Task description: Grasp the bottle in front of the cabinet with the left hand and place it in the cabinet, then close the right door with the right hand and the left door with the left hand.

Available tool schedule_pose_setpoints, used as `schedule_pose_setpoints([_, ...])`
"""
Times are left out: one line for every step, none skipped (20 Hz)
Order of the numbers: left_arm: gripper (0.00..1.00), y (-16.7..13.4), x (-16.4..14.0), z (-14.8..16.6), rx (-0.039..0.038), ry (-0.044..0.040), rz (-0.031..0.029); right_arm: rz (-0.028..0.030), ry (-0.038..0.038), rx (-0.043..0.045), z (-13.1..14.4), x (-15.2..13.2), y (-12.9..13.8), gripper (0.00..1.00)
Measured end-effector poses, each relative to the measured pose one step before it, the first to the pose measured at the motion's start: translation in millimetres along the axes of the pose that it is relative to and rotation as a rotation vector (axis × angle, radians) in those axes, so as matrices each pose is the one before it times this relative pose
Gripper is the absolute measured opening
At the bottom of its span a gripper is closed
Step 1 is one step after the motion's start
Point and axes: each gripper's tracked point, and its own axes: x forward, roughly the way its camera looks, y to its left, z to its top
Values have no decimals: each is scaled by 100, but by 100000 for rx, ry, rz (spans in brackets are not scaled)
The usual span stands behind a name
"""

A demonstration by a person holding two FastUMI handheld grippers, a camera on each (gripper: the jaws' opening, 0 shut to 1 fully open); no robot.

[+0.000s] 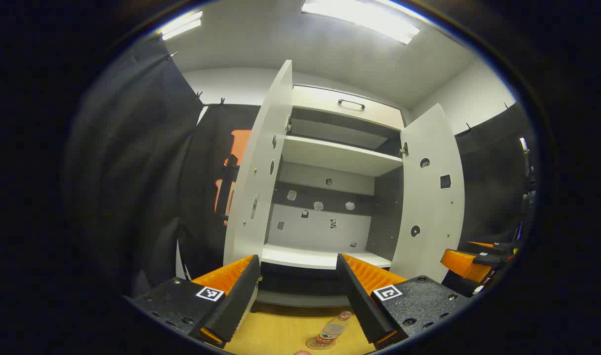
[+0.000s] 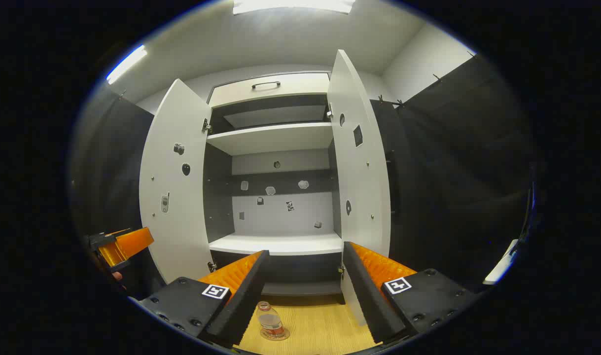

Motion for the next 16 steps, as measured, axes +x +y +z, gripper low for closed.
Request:
schedule_pose_setpoints([95,5,95,-125,109,182,172,305,473,360,-239,-56,95,98])
schedule_pose_setpoints([95,25,-6,-47,40,-11,26,108,331,262,-135,9,102,98])
schedule_pose_setpoints([95,-56,38,13,56,-72,-254,-228,127,78,-38,-35,-43,98])
schedule_pose_setpoints([95,-102,39,-26,210,-21,-449,-322,-253,-83,-12,-16,-21,98])
schedule_pose_setpoints([95,-25,73,-15,210,11,-225,-202,66,-297,-35,6,11,98])
schedule_pose_setpoints([95,-76,34,-69,-18,-3,-150,-147,478,-553,-188,-129,-9,98])
schedule_pose_setpoints([95,-117,-12,-62,-107,-151,-356,-351,70,-573,17,-31,-87,98])
schedule_pose_setpoints([95,-196,81,32,-179,82,-597,-404,-125,-253,8,-137,-85,98])
schedule_pose_setpoints([95,-219,51,-154,-187,293,-600,-361,93,-49,-60,-123,-133,98])
schedule_pose_setpoints([95,-141,53,-54,-108,211,-455,-419,-40,-27,41,-93,-122,98])
schedule_pose_setpoints([95,-165,-92,8,-87,-99,-332,-560,-539,-188,72,-81,-131,98])
schedule_pose_setpoints([95,-133,-104,31,-33,-191,-112,-375,-509,-377,128,16,-172,98])
schedule_pose_setpoints([95,67,-10,-7,-93,-109,329,-120,-355,-200,163,-25,-69,98])
schedule_pose_setpoints([95,7,-128,3,17,218,317,10,-168,-98,71,-22,-13,98])
schedule_pose_setpoints([95,-2,-96,-29,167,22,80,-26,-316,190,85,1,-57,98])
schedule_pose_setpoints([95,-144,-41,94,108,-86,-189,206,-2,500,-50,-90,26,98])
